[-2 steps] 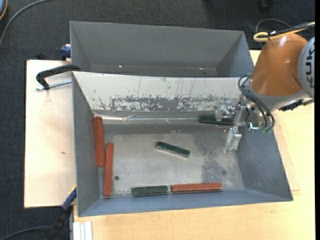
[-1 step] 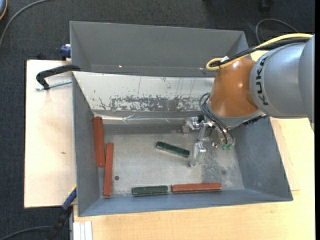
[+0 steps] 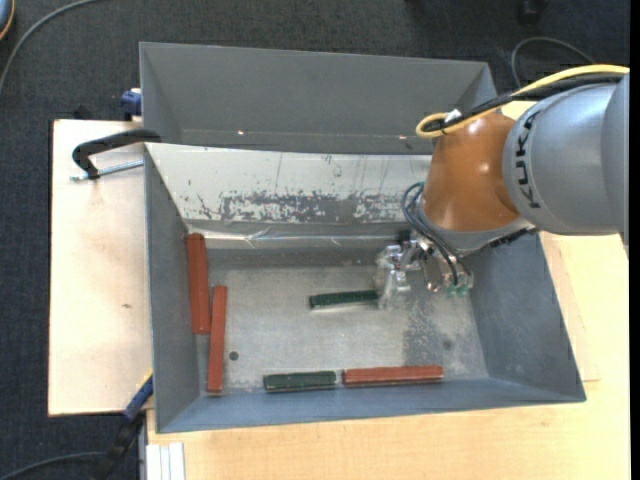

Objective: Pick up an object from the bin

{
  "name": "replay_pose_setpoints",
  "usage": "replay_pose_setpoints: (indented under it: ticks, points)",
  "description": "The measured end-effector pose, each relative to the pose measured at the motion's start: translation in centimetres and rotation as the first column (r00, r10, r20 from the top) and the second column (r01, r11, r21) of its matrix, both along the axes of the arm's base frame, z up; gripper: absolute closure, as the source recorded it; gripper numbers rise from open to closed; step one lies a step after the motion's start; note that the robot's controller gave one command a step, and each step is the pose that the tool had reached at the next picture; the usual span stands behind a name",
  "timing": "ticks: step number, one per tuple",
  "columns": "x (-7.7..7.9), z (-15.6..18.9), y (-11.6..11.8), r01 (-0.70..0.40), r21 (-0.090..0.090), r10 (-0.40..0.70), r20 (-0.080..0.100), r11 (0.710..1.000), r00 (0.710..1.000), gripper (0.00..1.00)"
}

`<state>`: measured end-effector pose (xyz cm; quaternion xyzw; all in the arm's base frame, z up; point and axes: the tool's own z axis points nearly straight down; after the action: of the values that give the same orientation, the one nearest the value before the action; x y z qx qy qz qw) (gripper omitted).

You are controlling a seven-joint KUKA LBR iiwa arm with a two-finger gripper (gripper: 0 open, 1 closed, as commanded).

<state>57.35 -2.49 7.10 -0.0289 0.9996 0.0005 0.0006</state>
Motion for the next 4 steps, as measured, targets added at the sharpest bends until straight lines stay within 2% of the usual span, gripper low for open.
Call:
replay_pose_setpoints:
  ticks: [1,2,3,4]
  points:
    - [0.4,15.6,2.6,-0.115,-0.001,0.115,0.007,0.993,0.993,1.0]
    - [0.4,15.6,2.5,-0.115,-0.001,0.115,0.006,0.993,0.993,0.0]
    - [0.1,0.5,3.0,-0.302,0.002,0.302,-0.006,0.953,0.953,0.0]
    - [0.2,0.9,3.0,-0.302,0.0,0.302,-0.001,0.953,0.953,1.0]
